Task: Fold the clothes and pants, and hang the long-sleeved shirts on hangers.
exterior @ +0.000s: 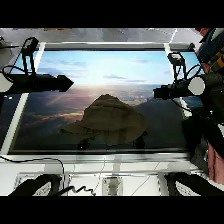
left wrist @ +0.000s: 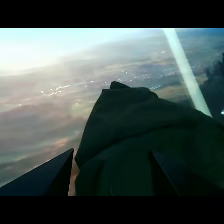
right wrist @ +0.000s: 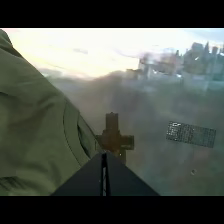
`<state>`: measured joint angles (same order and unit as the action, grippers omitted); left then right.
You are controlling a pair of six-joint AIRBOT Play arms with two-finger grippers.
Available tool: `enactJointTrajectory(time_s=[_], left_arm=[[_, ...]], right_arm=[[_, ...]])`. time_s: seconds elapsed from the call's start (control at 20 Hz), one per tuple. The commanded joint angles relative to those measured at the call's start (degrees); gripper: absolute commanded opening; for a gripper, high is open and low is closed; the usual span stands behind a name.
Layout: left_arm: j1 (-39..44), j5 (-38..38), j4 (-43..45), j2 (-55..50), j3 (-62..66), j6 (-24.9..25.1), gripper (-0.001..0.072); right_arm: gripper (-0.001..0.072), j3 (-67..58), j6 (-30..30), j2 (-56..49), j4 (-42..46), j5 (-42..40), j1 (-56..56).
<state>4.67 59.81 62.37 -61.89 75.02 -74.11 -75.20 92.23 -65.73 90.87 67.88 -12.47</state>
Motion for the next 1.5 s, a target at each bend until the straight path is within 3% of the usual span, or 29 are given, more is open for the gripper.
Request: enactJointTrajectory(time_s=[0.0, 0.75, 0.95, 1.05, 1.35, 1.4, 1.45], left_arm=[[-0.04, 0.0, 0.02, 0.02, 0.04, 0.02, 0.0542], [-0.04, 0.0, 0.02, 0.02, 0.04, 0.02, 0.0542], [-0.04, 0.0, 0.02, 0.02, 0.04, 0.02, 0.0542], [-0.04, -0.02, 0.0, 0.02, 0.04, 0.02, 0.0542], [-0.02, 0.0, 0.0, 0.02, 0.04, 0.02, 0.0542], [-0.02, -0.02, 0.0, 0.02, 0.04, 0.0, 0.0542], [-0.02, -0.02, 0.0, 0.02, 0.04, 0.02, 0.0542]], right_arm=[[0.0015, 0.02, 0.02, 0.0, -0.02, 0.0, -0.07], [0.0016, 0.02, -0.5, -0.04, -0.15, -2.86, -0.07], [0.0014, 0.87, -14.05, -1.51, 3.15, 1.03, 4.24], [0.0014, 4.55, -17.59, -2.69, 1.81, 3.56, 10.86], [0.0015, 28.65, -28.57, -3.72, -29.66, 3.17, 28.22], [0.0035, 32.65, -27.91, -3.72, -34.05, 1.18, 28.5], [0.0124, 36.65, -26.88, -3.72, -38.99, -1.64, 28.28]])
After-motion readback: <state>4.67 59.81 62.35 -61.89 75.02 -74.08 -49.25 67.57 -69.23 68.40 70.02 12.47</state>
